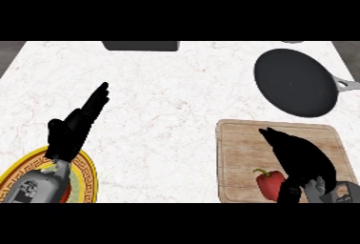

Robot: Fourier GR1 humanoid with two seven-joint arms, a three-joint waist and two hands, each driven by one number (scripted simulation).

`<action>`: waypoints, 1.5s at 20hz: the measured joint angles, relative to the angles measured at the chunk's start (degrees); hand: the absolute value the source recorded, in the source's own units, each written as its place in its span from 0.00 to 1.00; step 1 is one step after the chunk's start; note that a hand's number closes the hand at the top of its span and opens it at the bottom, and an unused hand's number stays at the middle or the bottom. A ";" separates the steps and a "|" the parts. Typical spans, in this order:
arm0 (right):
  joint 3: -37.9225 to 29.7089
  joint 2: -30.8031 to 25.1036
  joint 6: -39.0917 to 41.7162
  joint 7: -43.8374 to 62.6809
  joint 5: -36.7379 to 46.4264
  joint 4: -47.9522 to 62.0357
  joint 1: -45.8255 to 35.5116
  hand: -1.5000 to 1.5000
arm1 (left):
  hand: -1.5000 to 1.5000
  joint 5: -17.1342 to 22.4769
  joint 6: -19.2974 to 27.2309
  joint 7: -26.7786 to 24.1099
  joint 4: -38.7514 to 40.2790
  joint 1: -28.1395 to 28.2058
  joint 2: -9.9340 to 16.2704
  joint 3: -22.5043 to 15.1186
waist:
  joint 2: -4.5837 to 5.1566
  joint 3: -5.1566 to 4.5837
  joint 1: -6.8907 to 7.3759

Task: Pick the bell pepper from the cutting board and place it in the pan

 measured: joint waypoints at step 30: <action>2.23 6.33 6.73 -5.13 13.05 6.86 4.11 1.00 | 0.50 -3.47 -2.90 -0.89 0.15 1.85 -3.16 3.33 | -0.33 -0.17 -0.73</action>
